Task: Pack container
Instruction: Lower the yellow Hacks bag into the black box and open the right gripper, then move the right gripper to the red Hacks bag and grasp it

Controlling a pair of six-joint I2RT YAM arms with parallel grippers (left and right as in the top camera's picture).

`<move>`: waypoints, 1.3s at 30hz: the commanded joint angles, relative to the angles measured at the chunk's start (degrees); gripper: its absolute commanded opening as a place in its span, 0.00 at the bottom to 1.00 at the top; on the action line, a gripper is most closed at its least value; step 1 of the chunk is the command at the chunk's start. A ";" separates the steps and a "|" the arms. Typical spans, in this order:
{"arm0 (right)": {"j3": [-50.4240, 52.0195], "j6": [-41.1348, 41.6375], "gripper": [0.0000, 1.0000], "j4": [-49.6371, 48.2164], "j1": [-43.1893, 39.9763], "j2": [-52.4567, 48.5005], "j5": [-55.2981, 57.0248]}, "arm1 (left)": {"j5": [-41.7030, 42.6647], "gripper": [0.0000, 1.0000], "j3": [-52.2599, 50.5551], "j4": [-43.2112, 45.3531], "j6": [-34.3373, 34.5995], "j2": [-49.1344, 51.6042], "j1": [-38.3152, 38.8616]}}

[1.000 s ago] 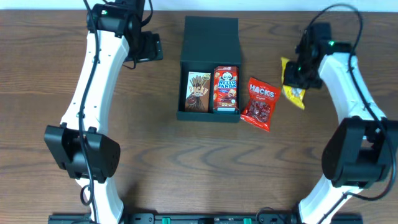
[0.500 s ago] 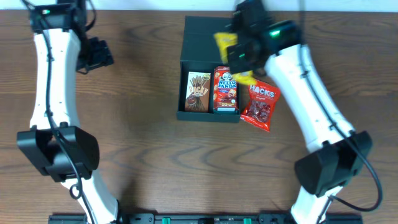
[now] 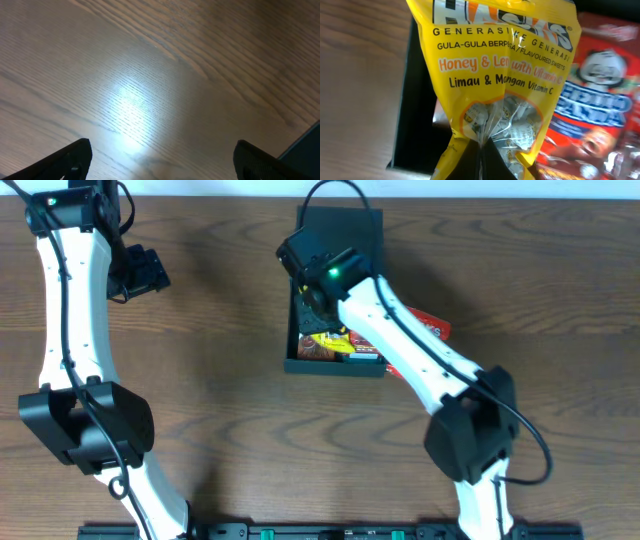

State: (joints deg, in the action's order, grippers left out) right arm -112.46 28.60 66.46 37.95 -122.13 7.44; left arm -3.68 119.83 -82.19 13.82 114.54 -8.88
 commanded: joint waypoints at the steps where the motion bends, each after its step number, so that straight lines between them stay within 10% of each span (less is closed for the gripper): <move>1: -0.94 2.73 0.02 -0.04 0.33 -1.20 -0.42 | 0.76 0.92 1.25 -0.33 -0.57 -1.25 -0.09; 18: -0.94 2.47 0.04 -4.15 0.37 -5.31 -1.62 | 0.79 0.92 1.25 -0.07 -0.57 -1.25 -0.09; 21: -0.94 0.79 0.58 -5.38 0.37 -5.29 -1.86 | 0.76 0.92 1.25 -0.04 -0.57 -1.25 -0.09; 24: -1.16 -1.75 0.62 -5.09 0.37 -5.14 -1.86 | 0.76 0.92 1.25 -0.04 -0.57 -1.25 -0.09; 39: -2.62 -8.72 0.47 5.35 -9.29 9.07 8.17 | 0.74 0.93 1.25 0.11 -0.61 -1.22 -0.09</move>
State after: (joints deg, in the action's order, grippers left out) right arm -113.34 21.23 70.61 34.11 -117.30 10.44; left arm -3.01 119.83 -82.04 13.63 114.54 -8.88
